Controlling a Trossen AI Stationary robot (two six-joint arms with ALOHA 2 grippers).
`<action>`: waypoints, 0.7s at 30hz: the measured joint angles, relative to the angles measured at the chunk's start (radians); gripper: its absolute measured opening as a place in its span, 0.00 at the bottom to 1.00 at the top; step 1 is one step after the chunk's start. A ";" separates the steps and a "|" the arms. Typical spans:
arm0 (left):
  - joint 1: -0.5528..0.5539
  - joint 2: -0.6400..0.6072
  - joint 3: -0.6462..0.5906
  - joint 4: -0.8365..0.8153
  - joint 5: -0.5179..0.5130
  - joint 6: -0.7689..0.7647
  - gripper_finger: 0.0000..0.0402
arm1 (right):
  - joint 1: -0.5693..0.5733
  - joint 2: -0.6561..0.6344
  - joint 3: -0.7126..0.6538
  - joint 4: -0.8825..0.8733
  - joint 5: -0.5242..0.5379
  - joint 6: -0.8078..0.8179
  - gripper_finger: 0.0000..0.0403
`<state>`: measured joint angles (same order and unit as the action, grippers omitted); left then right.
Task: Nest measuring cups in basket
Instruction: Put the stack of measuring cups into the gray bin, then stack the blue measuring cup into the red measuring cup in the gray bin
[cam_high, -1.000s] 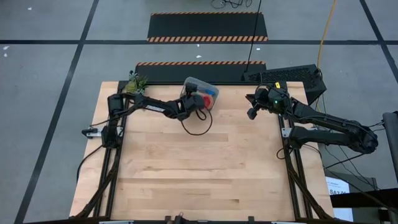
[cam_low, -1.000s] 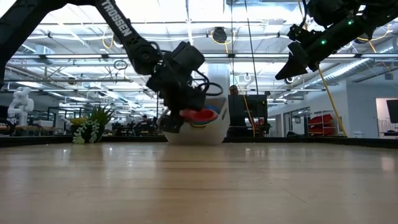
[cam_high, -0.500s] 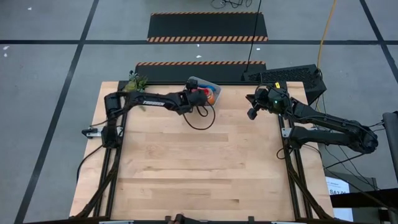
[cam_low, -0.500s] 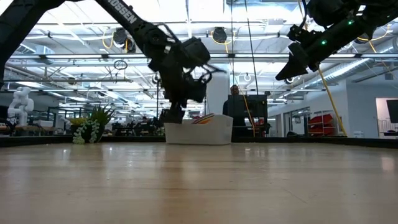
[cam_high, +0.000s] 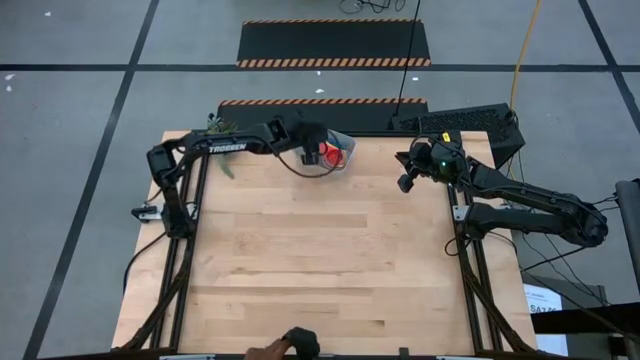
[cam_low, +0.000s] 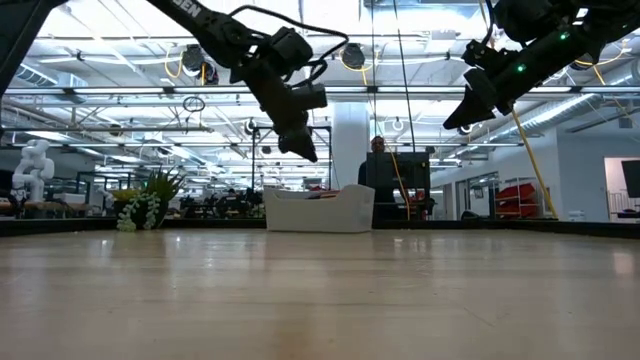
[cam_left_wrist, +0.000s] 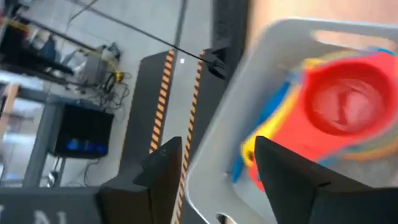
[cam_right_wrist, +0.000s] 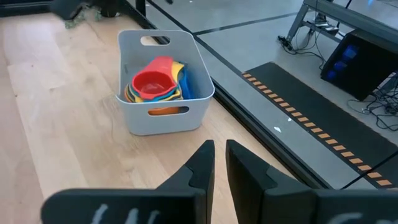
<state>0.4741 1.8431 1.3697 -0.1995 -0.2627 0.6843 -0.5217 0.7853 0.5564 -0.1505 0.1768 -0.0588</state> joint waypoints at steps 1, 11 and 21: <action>0.007 0.002 0.000 0.017 0.000 -0.019 0.50 | 0.000 0.000 0.000 0.000 0.000 0.001 0.08; 0.052 0.005 0.000 0.062 0.010 0.006 0.36 | 0.000 0.000 0.000 0.003 -0.025 0.004 0.08; 0.085 0.005 -0.009 -0.089 0.087 0.036 0.40 | 0.000 0.000 -0.018 0.010 -0.025 -0.040 0.08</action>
<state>0.5588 1.8484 1.3606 -0.2885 -0.1761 0.7199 -0.5217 0.7856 0.5384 -0.1401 0.1519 -0.0986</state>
